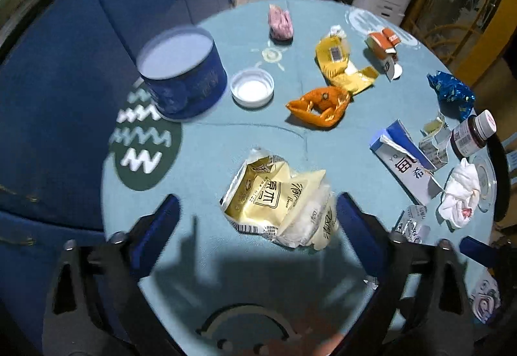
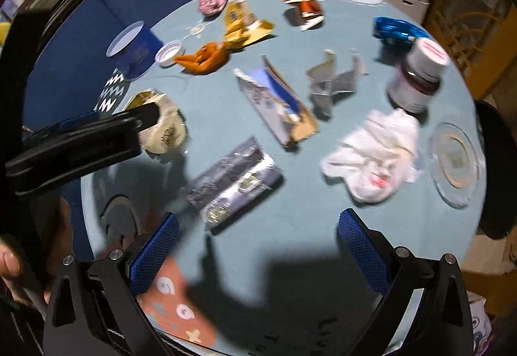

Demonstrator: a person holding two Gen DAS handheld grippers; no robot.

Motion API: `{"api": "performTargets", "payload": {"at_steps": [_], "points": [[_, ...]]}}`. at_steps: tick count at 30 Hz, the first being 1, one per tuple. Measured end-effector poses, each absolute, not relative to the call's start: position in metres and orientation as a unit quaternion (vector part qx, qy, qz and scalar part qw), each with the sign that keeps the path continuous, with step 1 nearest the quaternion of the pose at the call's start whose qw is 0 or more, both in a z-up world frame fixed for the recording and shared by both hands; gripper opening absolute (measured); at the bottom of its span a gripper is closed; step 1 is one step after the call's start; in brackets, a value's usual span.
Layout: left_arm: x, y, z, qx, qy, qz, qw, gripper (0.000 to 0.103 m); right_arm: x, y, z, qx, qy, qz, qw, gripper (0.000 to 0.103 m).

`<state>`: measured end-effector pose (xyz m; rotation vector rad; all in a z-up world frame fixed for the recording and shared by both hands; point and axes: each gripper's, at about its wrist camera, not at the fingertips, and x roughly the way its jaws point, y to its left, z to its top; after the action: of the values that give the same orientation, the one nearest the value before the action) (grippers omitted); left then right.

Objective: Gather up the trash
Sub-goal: 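Grasp the crumpled yellow snack bag with left tool while right tool grasps the silver blister pack, then carry the snack bag with left tool while right tool carries the blister pack to the black bin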

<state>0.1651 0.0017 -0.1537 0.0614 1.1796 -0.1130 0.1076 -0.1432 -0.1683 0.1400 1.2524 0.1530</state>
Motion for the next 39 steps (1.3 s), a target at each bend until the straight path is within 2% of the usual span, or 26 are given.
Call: {"api": "performTargets", "payload": {"at_steps": [3, 9, 11, 17, 19, 21, 22, 24, 26, 29, 39], "points": [[0.172, 0.011, -0.169, 0.007, 0.582, -0.075, 0.81, 0.075, 0.114, -0.134, -0.173, 0.058, 0.593, 0.075, 0.799, 0.097], [0.172, 0.015, -0.176, 0.006, 0.577, -0.101, 0.811, 0.071, 0.126, -0.113, -0.183, 0.037, 0.61, 0.076, 0.788, 0.097], [0.171, 0.019, -0.174, 0.006, 0.57, -0.099, 0.815, 0.061, 0.132, -0.107, -0.186, 0.034, 0.613, 0.075, 0.785, 0.097], [0.172, 0.032, -0.169, -0.011, 0.56, -0.113, 0.821, 0.043, 0.144, -0.093, -0.198, 0.032, 0.628, 0.068, 0.774, 0.095], [0.172, 0.036, -0.166, -0.021, 0.557, -0.12, 0.821, 0.035, 0.145, -0.09, -0.198, 0.025, 0.625, 0.061, 0.778, 0.086], [0.169, 0.04, -0.164, -0.028, 0.554, -0.122, 0.823, 0.031, 0.147, -0.086, -0.193, 0.015, 0.613, 0.051, 0.789, 0.047], [0.169, 0.04, -0.164, -0.031, 0.552, -0.122, 0.825, 0.029, 0.148, -0.084, -0.193, 0.015, 0.612, 0.053, 0.789, 0.046], [0.167, 0.043, -0.162, -0.036, 0.549, -0.123, 0.826, 0.026, 0.15, -0.082, -0.193, 0.005, 0.61, 0.032, 0.792, 0.029], [0.166, 0.046, -0.159, -0.041, 0.545, -0.121, 0.829, 0.023, 0.147, -0.084, -0.192, 0.021, 0.606, 0.036, 0.794, 0.024], [0.162, 0.044, -0.153, -0.041, 0.534, -0.119, 0.836, 0.02, 0.147, -0.084, -0.19, 0.028, 0.601, 0.033, 0.798, 0.02], [0.151, 0.029, -0.129, -0.032, 0.496, -0.117, 0.86, 0.02, 0.125, -0.108, -0.153, 0.025, 0.554, 0.028, 0.832, 0.02]]}}
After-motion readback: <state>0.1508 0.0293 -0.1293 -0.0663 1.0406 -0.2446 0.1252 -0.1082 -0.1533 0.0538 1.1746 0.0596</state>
